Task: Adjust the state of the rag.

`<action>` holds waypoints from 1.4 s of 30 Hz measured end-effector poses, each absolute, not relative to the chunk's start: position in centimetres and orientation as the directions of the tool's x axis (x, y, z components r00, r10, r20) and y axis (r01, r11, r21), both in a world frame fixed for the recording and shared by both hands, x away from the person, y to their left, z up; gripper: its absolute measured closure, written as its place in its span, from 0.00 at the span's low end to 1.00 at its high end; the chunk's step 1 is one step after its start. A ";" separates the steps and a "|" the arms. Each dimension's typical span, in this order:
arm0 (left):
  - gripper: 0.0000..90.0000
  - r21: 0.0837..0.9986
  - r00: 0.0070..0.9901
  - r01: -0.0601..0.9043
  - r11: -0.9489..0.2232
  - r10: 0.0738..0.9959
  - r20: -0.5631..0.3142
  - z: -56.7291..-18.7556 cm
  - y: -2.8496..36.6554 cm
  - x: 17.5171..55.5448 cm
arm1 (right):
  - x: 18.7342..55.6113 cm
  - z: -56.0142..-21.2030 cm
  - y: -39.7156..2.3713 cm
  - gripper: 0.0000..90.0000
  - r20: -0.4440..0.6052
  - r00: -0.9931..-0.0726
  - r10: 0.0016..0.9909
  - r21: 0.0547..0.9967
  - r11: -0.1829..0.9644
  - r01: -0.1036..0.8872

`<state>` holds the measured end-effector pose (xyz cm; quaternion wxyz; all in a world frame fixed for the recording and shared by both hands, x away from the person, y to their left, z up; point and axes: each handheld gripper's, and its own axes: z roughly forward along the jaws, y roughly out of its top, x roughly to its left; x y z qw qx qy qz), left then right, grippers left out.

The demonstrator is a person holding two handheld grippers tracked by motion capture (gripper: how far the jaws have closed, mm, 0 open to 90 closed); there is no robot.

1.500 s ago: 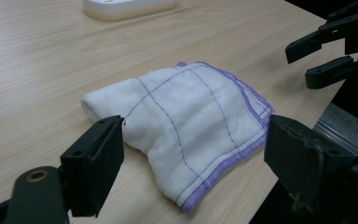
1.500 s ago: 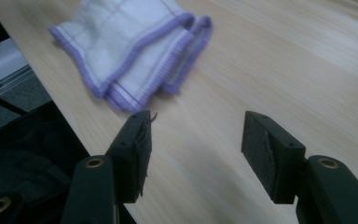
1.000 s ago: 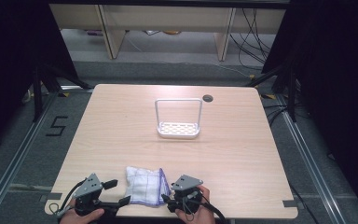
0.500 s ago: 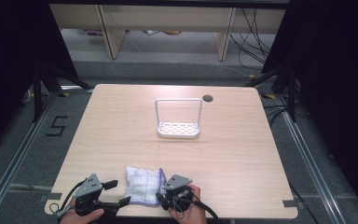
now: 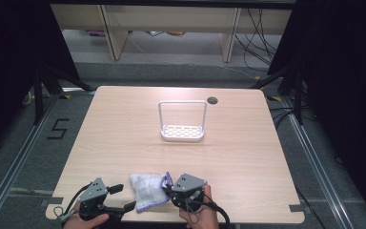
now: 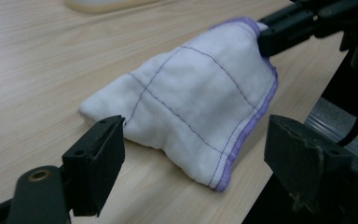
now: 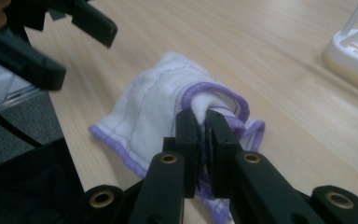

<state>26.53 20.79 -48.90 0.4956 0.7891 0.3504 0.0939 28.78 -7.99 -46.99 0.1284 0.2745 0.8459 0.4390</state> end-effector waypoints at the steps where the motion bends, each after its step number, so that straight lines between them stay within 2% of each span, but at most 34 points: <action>1: 0.22 0.854 0.749 0.445 -0.269 0.635 -0.191 -48.8 20.3 26.5 | 29.2 -46.4 -8.3 0.95 0.037 -0.814 0.579 0.820 0.448 0.356; 6: 0.25 0.875 0.812 0.311 -0.372 0.582 -0.041 -48.2 17.4 26.7 | 29.9 -45.9 -8.8 0.95 0.068 -0.809 0.584 0.837 0.408 0.365; 7: 0.26 0.873 0.817 0.299 -0.386 0.576 -0.025 -48.1 16.9 26.7 | 29.8 -45.8 -8.8 0.95 0.096 -0.799 0.594 0.827 0.400 0.396; 10: 0.29 0.862 0.834 0.256 -0.437 0.550 0.031 -48.1 15.3 26.6 | 30.1 -45.5 -9.1 0.95 0.091 -0.801 0.591 0.830 0.399 0.389; 16: 0.27 0.840 0.817 0.245 -0.484 0.569 0.089 -48.3 13.8 26.4 | 30.5 -45.1 -9.1 0.95 0.093 -0.803 0.589 0.841 0.386 0.380; 20: 0.35 0.833 0.798 0.227 -0.505 0.587 0.138 -48.0 13.4 26.5 | 30.4 -44.9 -8.8 0.95 0.106 -0.806 0.582 0.841 0.380 0.385; 21: 0.37 0.833 0.795 0.229 -0.504 0.590 0.139 -47.9 13.4 26.5 | 30.4 -44.8 -8.7 0.95 0.100 -0.808 0.581 0.841 0.384 0.380; 22: 0.44 0.834 0.791 0.230 -0.501 0.595 0.139 -47.9 13.4 26.7 | 30.4 -44.7 -8.7 0.95 0.111 -0.801 0.588 0.835 0.382 0.396; 23: 0.44 0.841 0.792 0.232 -0.488 0.597 0.129 -48.0 13.5 26.8 | 30.4 -44.7 -8.7 0.95 0.111 -0.801 0.588 0.835 0.382 0.396; 25: 0.55 0.858 0.790 0.236 -0.457 0.604 0.103 -48.0 13.7 27.0 | 30.4 -44.6 -8.8 0.95 0.095 -0.800 0.593 0.839 0.384 0.384; 26: 0.55 0.863 0.790 0.231 -0.449 0.605 0.103 -47.9 13.8 27.0 | 30.5 -44.6 -8.8 0.95 0.079 -0.806 0.586 0.848 0.386 0.364; 27: 0.68 0.866 0.791 0.228 -0.445 0.603 0.102 -47.8 14.0 26.9 | 30.5 -44.6 -8.8 0.95 0.080 -0.806 0.586 0.847 0.387 0.365; 29: 0.72 0.875 0.796 0.220 -0.432 0.597 0.095 -47.7 14.2 27.0 | 30.5 -44.6 -8.8 0.95 0.079 -0.802 0.592 0.849 0.381 0.365; 31: 0.85 0.887 0.806 0.234 -0.398 0.590 0.052 -47.6 14.5 27.2 | 30.6 -44.6 -9.0 0.95 0.087 -0.801 0.592 0.846 0.381 0.373; 33: 0.94 0.886 0.807 0.230 -0.404 0.587 0.059 -47.5 14.7 27.4 | 30.6 -44.6 -9.0 0.95 0.117 -0.793 0.599 0.845 0.360 0.396; 42: 0.98 0.930 0.779 0.253 -0.265 0.626 -0.034 -45.2 17.4 29.4 | 31.0 -43.9 -9.5 0.95 0.064 -0.804 0.591 0.843 0.400 0.361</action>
